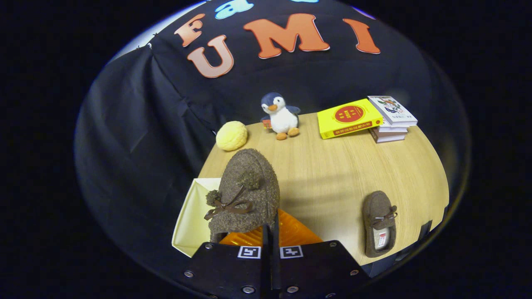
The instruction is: Open the storage box then place both shoes into the box .Put the left shoe in first, then the right shoe, with the right side of both shoes facing outward in a uniform manner.
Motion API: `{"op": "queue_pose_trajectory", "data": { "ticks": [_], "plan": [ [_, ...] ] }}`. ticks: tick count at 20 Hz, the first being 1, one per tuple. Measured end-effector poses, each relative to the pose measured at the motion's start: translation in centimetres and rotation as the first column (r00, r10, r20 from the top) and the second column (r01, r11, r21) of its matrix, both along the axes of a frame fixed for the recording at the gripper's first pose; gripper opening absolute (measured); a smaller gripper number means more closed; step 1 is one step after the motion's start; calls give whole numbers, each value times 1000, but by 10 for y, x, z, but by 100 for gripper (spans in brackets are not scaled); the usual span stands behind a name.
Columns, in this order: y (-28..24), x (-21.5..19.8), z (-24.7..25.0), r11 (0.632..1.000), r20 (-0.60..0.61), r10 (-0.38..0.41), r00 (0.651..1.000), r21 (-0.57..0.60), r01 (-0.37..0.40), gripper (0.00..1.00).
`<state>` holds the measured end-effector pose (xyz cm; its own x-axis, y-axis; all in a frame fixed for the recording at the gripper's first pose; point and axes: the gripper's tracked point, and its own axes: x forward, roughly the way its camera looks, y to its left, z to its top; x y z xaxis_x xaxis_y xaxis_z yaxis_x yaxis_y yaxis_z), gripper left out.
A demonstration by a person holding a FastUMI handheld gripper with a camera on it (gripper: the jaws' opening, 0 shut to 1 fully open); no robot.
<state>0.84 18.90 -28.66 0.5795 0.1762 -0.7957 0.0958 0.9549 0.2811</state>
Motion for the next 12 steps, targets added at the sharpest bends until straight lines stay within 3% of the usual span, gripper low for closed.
{"op": "queue_pose_trajectory", "data": {
  "ticks": [5,12],
  "plan": [
    [60,12,1,998,5,67,998,-6,-67,2],
    [123,10,-58,995,-130,86,988,-40,-91,3]
  ]
}}
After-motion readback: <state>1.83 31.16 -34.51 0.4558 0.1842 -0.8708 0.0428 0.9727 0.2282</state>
